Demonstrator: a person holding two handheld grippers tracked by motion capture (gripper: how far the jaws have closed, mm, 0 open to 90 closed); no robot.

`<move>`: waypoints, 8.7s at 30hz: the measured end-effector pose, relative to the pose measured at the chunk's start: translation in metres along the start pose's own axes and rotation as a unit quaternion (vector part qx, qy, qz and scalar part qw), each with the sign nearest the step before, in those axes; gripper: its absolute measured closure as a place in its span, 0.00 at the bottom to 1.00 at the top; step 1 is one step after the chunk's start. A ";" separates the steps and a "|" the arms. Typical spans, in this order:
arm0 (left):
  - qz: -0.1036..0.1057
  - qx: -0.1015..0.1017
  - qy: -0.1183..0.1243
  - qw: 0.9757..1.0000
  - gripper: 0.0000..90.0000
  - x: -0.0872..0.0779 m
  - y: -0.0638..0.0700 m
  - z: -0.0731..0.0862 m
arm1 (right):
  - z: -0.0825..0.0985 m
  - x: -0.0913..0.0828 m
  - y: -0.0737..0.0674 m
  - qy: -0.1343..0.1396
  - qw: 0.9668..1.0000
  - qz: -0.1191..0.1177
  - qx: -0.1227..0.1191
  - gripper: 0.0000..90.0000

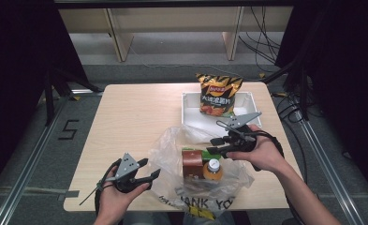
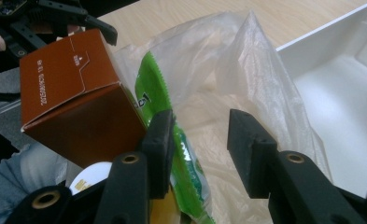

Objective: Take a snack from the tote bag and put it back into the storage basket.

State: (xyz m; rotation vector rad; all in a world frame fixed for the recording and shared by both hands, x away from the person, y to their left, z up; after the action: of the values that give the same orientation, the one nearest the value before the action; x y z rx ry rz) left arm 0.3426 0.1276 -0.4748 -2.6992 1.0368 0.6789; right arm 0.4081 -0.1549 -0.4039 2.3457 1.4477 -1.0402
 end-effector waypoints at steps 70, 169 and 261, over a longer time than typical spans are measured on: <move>0.000 0.001 0.000 1.000 0.43 0.002 -0.001 0.001 | 0.002 0.005 0.001 -0.009 0.994 -0.008 -0.113 1.00; 0.000 0.000 0.010 1.000 0.44 0.005 -0.001 -0.001 | -0.057 -0.056 0.009 0.115 0.985 0.039 -0.124 1.00; -0.008 -0.010 0.018 1.000 0.44 0.001 -0.003 -0.002 | -0.084 -0.085 0.057 0.162 0.968 0.153 -0.112 1.00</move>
State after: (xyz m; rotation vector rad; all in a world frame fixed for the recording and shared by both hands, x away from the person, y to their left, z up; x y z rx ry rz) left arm 0.3457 0.1286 -0.4735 -2.7441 1.0212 0.6431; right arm 0.4721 -0.2016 -0.2978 2.5407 1.1649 -0.4059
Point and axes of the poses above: each handheld gripper's, and its own axes: x roughly forward along the jaws, z roughly out of its underside, y roughly to its right, the point moved 5 cm from there along x, roughly forward along the jaws, and after that the axes turned 4 degrees about x, right-handed, at the moved point
